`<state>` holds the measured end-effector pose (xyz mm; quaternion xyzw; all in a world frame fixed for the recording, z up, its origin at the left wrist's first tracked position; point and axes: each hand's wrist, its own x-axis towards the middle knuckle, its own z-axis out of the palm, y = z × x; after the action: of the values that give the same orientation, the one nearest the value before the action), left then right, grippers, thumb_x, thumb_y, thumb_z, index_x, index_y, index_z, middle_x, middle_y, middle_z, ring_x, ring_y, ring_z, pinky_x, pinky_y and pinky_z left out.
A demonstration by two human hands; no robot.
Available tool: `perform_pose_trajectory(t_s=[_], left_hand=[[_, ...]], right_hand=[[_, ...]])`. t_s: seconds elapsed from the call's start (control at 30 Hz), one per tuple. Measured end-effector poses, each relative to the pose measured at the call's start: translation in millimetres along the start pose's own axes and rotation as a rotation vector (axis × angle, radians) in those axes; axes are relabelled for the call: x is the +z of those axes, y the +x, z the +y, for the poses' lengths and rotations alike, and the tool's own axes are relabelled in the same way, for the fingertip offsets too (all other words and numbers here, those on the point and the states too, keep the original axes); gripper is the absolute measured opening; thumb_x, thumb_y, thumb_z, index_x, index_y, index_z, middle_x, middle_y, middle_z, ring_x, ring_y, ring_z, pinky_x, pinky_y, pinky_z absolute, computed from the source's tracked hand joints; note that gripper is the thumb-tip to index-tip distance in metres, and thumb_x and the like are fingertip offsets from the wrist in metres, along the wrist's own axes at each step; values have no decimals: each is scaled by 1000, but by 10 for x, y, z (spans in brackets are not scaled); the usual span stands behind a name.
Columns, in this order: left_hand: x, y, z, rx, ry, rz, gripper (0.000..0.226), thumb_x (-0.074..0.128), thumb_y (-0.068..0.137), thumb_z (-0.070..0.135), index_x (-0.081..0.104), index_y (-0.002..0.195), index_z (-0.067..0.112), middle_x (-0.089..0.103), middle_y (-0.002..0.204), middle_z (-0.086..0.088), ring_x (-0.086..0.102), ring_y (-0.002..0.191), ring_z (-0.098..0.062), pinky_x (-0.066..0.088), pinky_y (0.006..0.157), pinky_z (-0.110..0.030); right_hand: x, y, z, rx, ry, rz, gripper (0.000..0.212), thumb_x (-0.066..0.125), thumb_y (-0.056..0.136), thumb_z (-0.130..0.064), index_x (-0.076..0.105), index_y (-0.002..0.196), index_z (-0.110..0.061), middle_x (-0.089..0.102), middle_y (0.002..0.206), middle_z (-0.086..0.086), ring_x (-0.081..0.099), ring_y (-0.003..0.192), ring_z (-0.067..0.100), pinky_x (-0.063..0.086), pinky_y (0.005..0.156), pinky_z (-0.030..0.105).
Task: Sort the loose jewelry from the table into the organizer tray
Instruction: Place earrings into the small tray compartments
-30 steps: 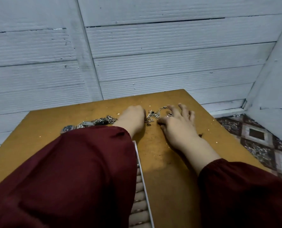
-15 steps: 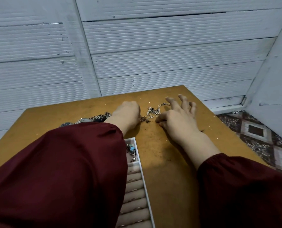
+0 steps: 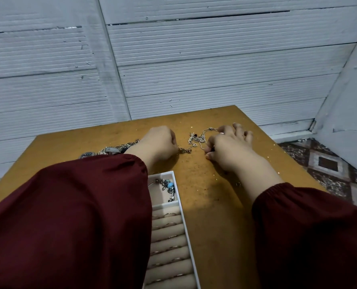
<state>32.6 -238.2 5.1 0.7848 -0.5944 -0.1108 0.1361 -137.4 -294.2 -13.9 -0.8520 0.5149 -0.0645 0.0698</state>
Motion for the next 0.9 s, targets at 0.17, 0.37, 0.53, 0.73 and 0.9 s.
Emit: perform_pose_trajectory(t_s=[0.17,0.37,0.53,0.73,0.9], left_hand=[[-51,-20,-25,-32,-144,28,11,63,83,19,59,74,14,60,76,-3,54,75,-21,41,62,-24],[-71,-24,-39,-35,-397,63,12,66,78,20,57,75,12,59,73,-4,52,70,-19,44,65,-27],[-108,-61,-16,-43,-569,96,15,66,76,14,55,67,16,66,70,-3,56,63,-16,44,60,-24],[-176,-114,-2,-39,-640,88,14,62,81,8,58,70,15,64,66,-1,51,55,-12,41,54,-21],[-194,-148,21,-46,-678,86,13,60,85,9,59,73,15,62,67,-2,49,62,-17,39,60,-29]], right_hand=[[5,16,-5,-6,-70,10,23,62,87,-42,65,106,-29,28,149,7,5,142,35,6,113,56],[-5,-29,-9,-31,-122,88,27,64,85,-45,67,107,-30,25,153,4,2,144,35,4,114,55],[4,-13,3,-48,-131,72,24,63,86,-44,67,104,-29,26,153,4,0,144,35,3,114,55],[-8,1,30,-48,-54,36,21,64,85,-44,66,99,-29,29,148,4,5,142,32,8,113,54],[-1,-41,55,-28,115,98,17,67,83,-42,67,88,-26,43,136,0,17,136,28,15,109,48]])
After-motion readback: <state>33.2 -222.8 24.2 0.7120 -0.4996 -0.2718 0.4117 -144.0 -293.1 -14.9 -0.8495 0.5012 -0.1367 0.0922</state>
